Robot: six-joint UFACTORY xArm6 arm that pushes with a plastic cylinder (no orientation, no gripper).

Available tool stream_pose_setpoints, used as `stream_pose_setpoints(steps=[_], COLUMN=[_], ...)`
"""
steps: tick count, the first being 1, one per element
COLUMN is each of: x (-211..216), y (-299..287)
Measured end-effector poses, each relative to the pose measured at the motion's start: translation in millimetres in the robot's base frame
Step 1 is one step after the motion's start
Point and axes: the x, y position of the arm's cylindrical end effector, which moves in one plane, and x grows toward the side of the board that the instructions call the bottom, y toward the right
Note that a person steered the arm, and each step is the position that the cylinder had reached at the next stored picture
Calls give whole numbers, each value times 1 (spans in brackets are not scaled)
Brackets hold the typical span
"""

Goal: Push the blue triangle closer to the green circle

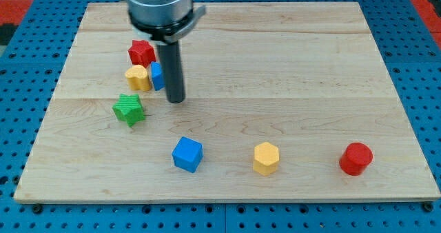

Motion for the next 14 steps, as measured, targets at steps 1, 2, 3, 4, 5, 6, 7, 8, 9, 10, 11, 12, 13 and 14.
stream_pose_setpoints(steps=[1, 2, 3, 4, 5, 6, 7, 8, 9, 10, 11, 12, 13, 14], x=[-16, -36, -56, -115, -170, -212, -241, -234, -169, -140, -176, -204, -210, -230], y=[-37, -17, 17, 18, 24, 46, 40, 72, 51, 33, -3, -4, 44, 76])
